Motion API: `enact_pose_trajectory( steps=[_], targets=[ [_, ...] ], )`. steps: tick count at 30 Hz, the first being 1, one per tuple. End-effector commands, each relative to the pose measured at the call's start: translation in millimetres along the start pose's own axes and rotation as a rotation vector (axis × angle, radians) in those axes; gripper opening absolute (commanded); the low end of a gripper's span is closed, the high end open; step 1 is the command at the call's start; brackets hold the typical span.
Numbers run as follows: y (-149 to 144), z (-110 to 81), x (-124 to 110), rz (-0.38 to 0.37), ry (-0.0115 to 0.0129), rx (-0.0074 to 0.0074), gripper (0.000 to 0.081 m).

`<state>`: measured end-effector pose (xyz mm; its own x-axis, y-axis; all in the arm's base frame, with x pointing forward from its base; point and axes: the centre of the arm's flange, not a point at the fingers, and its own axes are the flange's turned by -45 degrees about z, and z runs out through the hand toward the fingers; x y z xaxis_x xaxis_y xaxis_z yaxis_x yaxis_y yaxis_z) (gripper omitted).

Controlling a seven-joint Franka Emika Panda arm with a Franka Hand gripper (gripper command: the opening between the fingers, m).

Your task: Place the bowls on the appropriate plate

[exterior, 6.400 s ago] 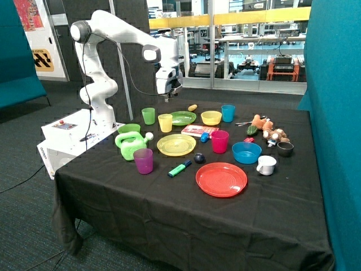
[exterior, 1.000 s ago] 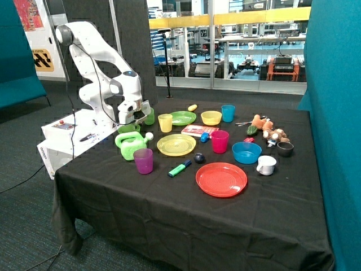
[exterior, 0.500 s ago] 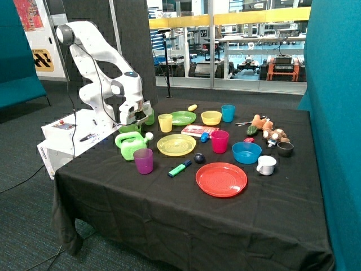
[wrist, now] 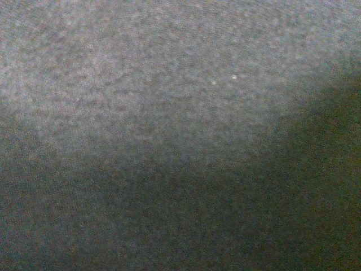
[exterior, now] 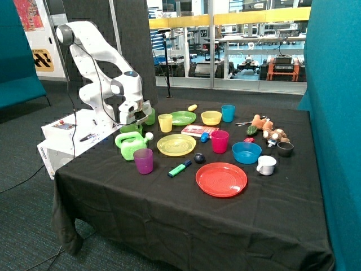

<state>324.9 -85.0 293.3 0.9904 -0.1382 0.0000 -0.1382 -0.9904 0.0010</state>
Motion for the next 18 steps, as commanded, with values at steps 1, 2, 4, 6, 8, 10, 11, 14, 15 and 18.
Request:
enact_pose_trajectory(
  steps=[1, 2, 4, 6, 8, 10, 11, 14, 15, 18],
  targets=[
    [5, -15.1, -5, -0.011, 0.0, 0.001, 0.0],
    [5, -18.7, -5, -0.015, 0.0, 0.001, 0.0],
    [5, -23.0, -5, -0.018, 0.0, 0.001, 0.0],
    [5, -25.7, -4, -0.021, 0.0, 0.001, 0.0],
    [3, -31.0, -3, -0.034, 0.0, 0.001, 0.0],
    [0, -35.3, -1, -0.048, 0.0, 0.001, 0.0],
    [-3, -37.5, 0, -0.056, 0.0, 0.001, 0.0],
    [-8, -42.4, 3, -0.07, 0.0, 0.001, 0.0],
    [-9, -44.1, 4, -0.073, 0.0, 0.001, 0.0],
    [-13, -48.3, 7, -0.078, 0.0, 0.001, 0.0]
  ],
)
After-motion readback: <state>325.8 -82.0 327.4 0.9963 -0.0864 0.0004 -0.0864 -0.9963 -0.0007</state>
